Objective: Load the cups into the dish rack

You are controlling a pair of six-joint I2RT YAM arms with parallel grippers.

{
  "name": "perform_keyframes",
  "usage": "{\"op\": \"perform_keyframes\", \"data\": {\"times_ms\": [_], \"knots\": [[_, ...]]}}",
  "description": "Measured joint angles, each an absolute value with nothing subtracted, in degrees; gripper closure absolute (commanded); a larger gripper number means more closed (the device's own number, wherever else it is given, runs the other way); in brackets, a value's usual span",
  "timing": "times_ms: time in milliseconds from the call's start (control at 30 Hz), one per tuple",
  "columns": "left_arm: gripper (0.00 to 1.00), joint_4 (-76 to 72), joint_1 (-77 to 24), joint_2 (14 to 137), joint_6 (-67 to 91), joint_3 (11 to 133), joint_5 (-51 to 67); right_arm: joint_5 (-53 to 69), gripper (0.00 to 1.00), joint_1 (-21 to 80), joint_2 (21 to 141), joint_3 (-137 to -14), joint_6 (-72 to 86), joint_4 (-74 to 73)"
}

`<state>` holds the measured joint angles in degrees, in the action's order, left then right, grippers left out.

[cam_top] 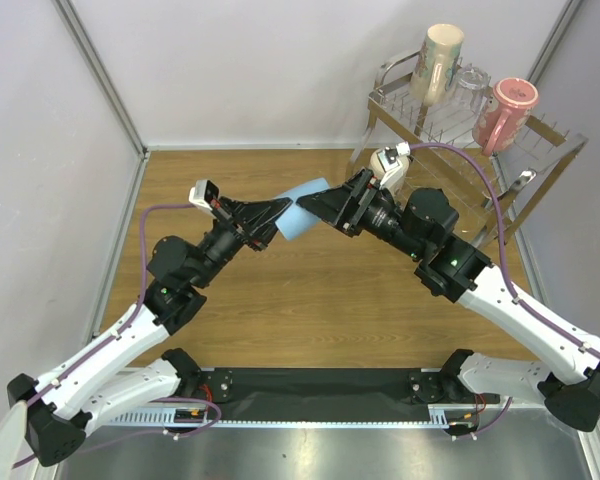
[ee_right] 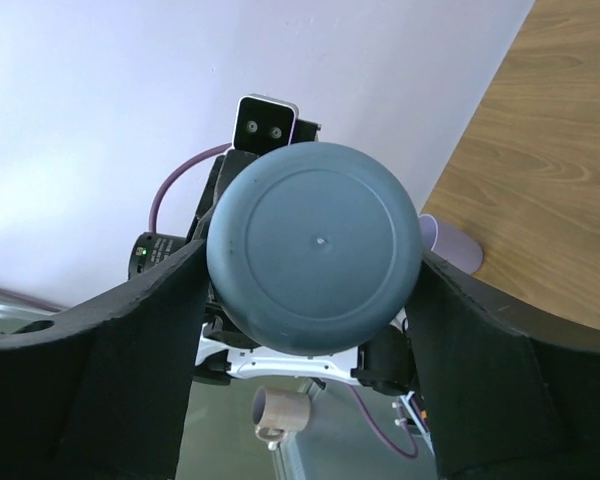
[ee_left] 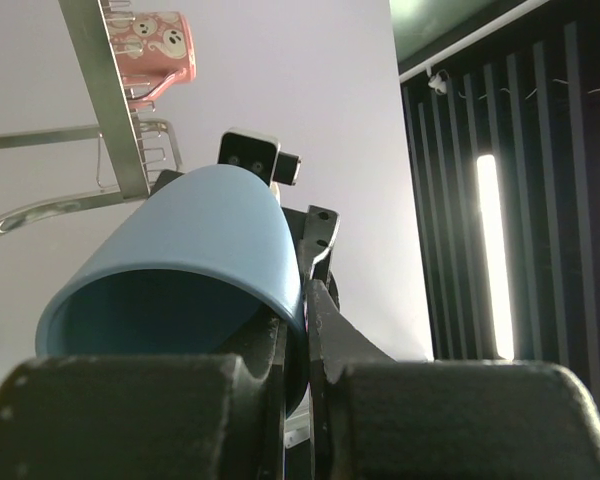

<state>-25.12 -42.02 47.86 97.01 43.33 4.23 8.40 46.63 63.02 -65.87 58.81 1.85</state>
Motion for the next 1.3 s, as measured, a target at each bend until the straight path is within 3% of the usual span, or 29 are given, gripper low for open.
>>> {"op": "perform_keyframes", "data": {"times_ms": [167,267,300,333,633,667,700,767,800,867,967,1000,1033,1067,1167,1300], "knots": [[1.0,-25.21,-42.26,47.83,97.17,43.07,3.77,7.99,0.3,46.63,62.98,-65.87,59.13,1.61],[1.0,-25.23,-42.37,47.83,97.47,42.94,3.51,7.94,0.22,46.63,63.0,-65.87,59.27,1.54],[1.0,-25.23,-42.39,47.83,97.49,42.94,3.49,7.94,0.13,46.63,63.0,-65.87,59.33,1.52],[1.0,-25.23,-42.39,47.83,97.49,42.94,3.51,7.9,0.11,46.63,63.0,-65.87,59.37,1.54],[1.0,-25.65,-42.63,46.61,97.71,40.84,3.51,6.33,0.21,46.24,63.2,-65.87,59.55,1.37],[1.0,-25.65,-42.65,46.24,97.93,40.4,3.51,6.26,0.26,46.17,63.31,-65.87,59.55,1.26],[1.0,-25.65,-42.65,45.93,98.02,40.05,3.49,6.24,0.49,46.11,63.4,-65.87,59.51,1.15],[1.0,-25.8,-42.63,45.63,98.13,39.81,3.18,6.31,0.74,46.0,63.61,-65.87,59.53,1.17],[1.0,-25.82,-42.63,45.56,98.26,39.79,3.11,6.55,0.96,46.0,63.75,-65.91,59.75,1.37],[1.0,-25.87,-42.63,45.54,98.45,39.72,2.96,6.63,1.0,46.0,64.01,-66.08,59.72,1.39],[0.82,-25.85,-42.63,45.54,98.45,39.66,2.63,7.01,1.0,45.93,64.58,-66.92,59.29,0.91],[0.62,-25.82,-42.63,45.52,98.48,39.64,2.63,7.03,1.0,45.93,64.66,-67.2,58.89,0.67],[0.49,-25.82,-42.65,45.47,98.28,39.53,2.85,6.92,1.0,45.93,64.73,-67.55,58.19,0.34],[0.27,-25.69,-42.72,45.36,98.37,39.4,3.16,6.81,1.0,45.93,64.79,-67.9,57.65,-0.23],[0.07,-24.88,-42.87,44.53,98.35,38.83,3.25,5.34,1.0,46.0,64.82,-69.58,54.63,-3.46],[0.06,-21.96,-42.89,41.39,97.38,37.06,3.22,1.41,1.0,45.67,64.79,-73.38,48.56,-9.06]]}}
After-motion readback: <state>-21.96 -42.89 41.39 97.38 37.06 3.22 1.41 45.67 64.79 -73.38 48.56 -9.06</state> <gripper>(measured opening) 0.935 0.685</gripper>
